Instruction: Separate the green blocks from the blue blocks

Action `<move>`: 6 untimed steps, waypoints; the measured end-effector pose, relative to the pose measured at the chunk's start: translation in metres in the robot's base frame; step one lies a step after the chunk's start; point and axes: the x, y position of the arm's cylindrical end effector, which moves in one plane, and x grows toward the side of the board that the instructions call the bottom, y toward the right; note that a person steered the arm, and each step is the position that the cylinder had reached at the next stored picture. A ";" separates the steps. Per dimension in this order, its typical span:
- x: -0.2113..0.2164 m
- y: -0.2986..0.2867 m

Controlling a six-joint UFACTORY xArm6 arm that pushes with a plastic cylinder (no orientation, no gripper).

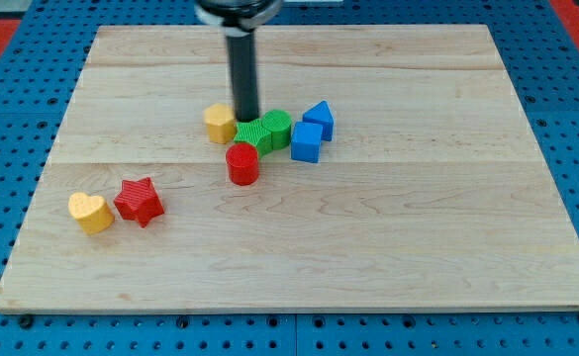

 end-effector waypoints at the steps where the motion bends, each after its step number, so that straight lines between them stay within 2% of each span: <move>1: -0.008 0.008; 2: -0.030 0.082; 3: -0.018 0.156; 4: -0.012 0.157; 5: -0.010 0.118; 6: -0.003 0.027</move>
